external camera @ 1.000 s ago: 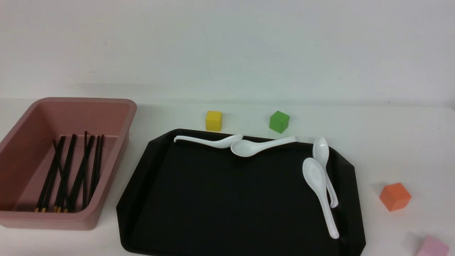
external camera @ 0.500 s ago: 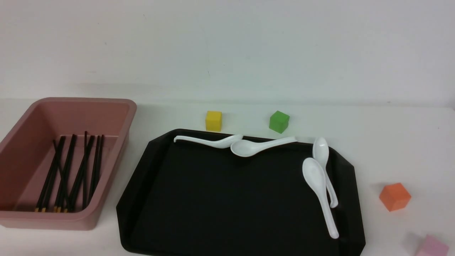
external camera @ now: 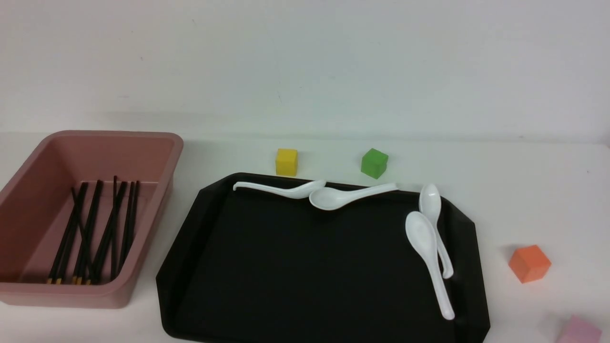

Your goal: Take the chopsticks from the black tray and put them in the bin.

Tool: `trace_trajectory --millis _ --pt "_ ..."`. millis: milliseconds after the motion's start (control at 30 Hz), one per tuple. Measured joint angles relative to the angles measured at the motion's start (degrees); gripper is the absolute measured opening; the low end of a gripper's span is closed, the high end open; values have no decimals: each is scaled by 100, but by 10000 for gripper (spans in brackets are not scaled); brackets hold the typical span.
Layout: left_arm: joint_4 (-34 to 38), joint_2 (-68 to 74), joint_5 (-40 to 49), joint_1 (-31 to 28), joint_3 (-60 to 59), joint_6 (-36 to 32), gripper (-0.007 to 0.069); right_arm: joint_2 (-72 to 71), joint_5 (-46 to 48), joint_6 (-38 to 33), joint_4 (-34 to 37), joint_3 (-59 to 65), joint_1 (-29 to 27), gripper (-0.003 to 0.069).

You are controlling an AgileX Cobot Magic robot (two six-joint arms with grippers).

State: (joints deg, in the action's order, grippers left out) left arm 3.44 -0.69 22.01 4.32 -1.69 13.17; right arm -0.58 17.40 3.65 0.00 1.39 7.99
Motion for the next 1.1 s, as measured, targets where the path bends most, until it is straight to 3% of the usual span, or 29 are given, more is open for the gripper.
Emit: trace_trajectory --millis 333,600,1100 --pt "0 0 0 0 0 0 238 0 334 0 36 -30 -11 55" --pt "0 0 0 0 0 0 238 0 335 0 36 -30 -402 66" --pt "0 0 0 0 0 0 238 0 340 0 40 -30 -401 86"
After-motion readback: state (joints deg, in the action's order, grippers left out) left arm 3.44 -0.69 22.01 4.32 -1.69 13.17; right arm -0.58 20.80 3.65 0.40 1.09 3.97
